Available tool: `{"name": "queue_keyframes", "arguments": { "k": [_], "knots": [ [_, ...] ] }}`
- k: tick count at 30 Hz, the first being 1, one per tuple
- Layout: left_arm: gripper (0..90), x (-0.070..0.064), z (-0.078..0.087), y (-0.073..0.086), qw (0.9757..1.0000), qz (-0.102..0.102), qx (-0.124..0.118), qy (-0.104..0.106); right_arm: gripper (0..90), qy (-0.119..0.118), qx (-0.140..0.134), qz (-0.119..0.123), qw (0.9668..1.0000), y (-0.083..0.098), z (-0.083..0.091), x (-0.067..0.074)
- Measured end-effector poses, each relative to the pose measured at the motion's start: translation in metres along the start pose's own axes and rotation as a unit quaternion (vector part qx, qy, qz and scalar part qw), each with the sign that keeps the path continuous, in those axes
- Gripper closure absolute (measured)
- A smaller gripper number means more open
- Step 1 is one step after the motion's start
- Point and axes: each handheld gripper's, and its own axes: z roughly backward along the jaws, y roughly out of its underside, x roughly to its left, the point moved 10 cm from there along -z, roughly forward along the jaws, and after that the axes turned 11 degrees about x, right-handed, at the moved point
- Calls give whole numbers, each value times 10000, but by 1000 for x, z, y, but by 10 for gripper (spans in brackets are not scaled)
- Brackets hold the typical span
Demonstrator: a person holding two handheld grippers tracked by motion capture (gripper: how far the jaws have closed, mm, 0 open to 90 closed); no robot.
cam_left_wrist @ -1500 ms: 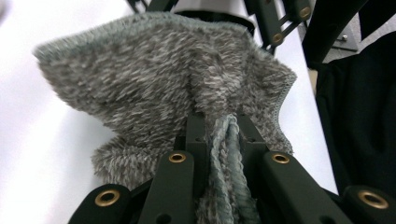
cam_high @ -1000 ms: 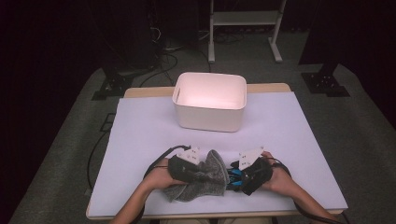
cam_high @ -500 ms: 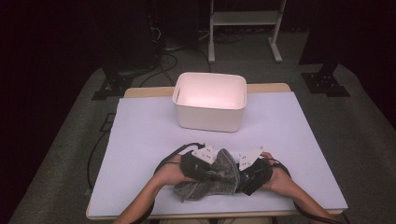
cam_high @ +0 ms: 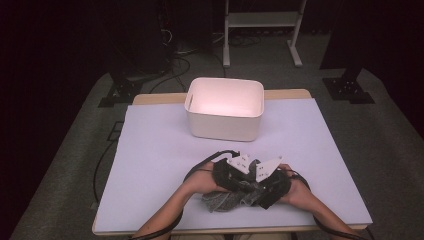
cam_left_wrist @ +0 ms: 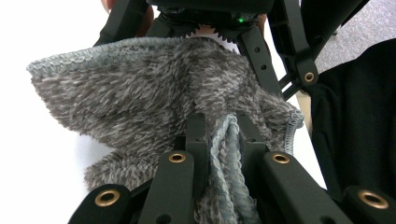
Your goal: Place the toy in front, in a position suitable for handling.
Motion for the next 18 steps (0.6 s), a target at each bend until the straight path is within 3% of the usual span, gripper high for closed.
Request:
{"name": "queue_keyframes", "arguments": {
  "k": [9, 18],
  "knots": [
    [793, 2, 10, 14, 9999, 103, 2, -94, 219, 18, 37, 10, 10000, -2, -2, 0],
    [789, 0, 30, 52, 9987, 407, 79, -288, 218, 21, 30, 49, 10000, -2, -2, 0]
  ]
}}
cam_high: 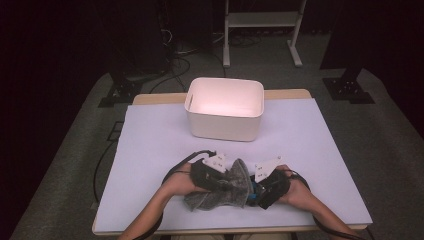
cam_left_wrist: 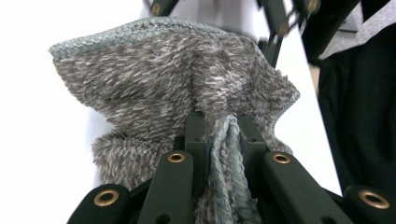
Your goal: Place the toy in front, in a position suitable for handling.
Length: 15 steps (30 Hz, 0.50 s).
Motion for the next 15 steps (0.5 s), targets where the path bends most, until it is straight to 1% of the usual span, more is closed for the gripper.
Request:
{"name": "queue_keyframes", "arguments": {
  "k": [2, 5, 8, 9, 12, 15],
  "knots": [
    [789, 0, 3, 14, 9999, 115, 54, -28, 218, 12, 5, 12, 10000, 0, 0, 0],
    [789, 0, 6, 27, 9997, 219, 68, -30, 218, -8, -20, 2, 10000, 0, 0, 0],
    [789, 0, 10, 39, 9995, 304, 85, -100, 218, -9, -22, -10, 10000, 0, 0, 0],
    [790, 0, 12, 42, 9993, 317, 127, -130, 218, -11, -28, -9, 10000, 0, 0, 0],
    [790, 2, 15, 46, 9990, 371, 157, -168, 218, -33, -39, -12, 10000, 0, 0, 0],
    [790, 5, 15, 42, 9991, 377, 117, -171, 219, -33, -31, -9, 10000, 0, -1, 0]
  ]
}}
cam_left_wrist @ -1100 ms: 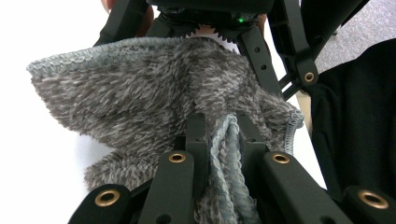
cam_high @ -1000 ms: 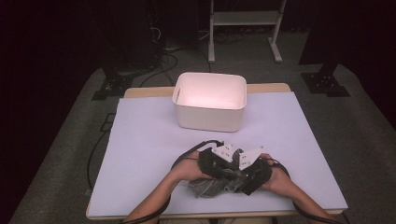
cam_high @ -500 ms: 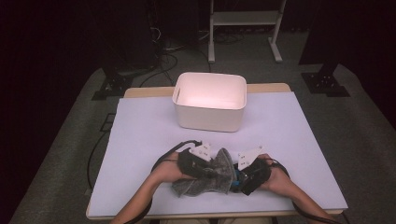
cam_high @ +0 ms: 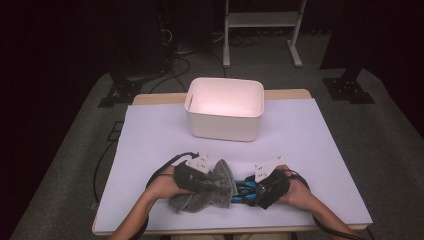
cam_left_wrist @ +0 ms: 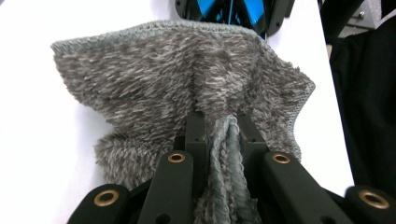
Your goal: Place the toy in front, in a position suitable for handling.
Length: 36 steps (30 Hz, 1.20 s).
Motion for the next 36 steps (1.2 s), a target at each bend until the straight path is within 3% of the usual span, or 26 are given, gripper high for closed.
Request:
{"name": "queue_keyframes", "arguments": {
  "k": [5, 8, 13, 19, 26, 36],
  "knots": [
    [789, -2, -5, -23, 9998, -157, -73, 126, 218, -5, -9, -11, 10000, 0, 0, 0],
    [789, -8, -15, -47, 9986, -490, 53, 176, 219, -7, -6, -12, 10000, 0, -1, 0],
    [789, -13, -30, -78, 9959, -839, 137, 323, 219, -9, -1, -17, 10000, 0, -1, 0],
    [789, -18, -44, -96, 9939, -1002, 184, 430, 219, -17, -10, -38, 10000, 1, 0, 1],
    [790, -16, -44, -94, 9942, -970, 142, 433, 219, 42, 10, 53, 10000, 1, 0, -1],
    [789, -10, -21, -58, 9975, -656, 43, 253, 218, 53, 18, 40, 10000, 1, -1, 0]
  ]
}}
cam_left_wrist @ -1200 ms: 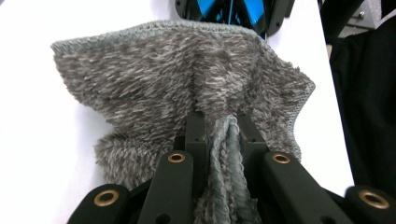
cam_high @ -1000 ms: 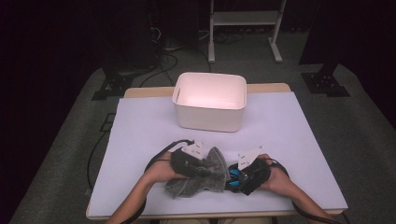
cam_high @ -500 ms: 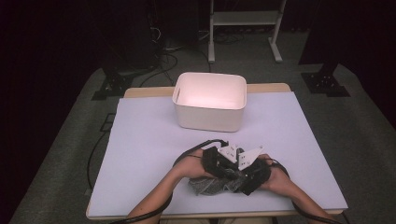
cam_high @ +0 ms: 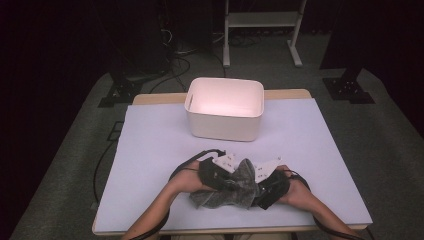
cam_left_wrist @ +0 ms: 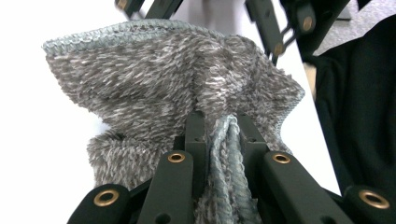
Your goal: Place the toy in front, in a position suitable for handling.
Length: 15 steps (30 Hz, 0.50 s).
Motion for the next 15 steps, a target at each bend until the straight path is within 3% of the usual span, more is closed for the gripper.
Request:
{"name": "queue_keyframes", "arguments": {
  "k": [6, 10, 15],
  "knots": [
    [789, 1, 10, 38, 9992, 357, 110, -127, 218, -4, -6, -3, 10000, 0, 0, 0],
    [788, 0, 16, 56, 9984, 488, 194, -200, 217, -19, -16, -2, 10000, 0, 0, 0],
    [788, -3, 19, 63, 9982, 560, 139, -191, 217, -13, -17, -5, 10000, 0, 0, 0]
  ]
}}
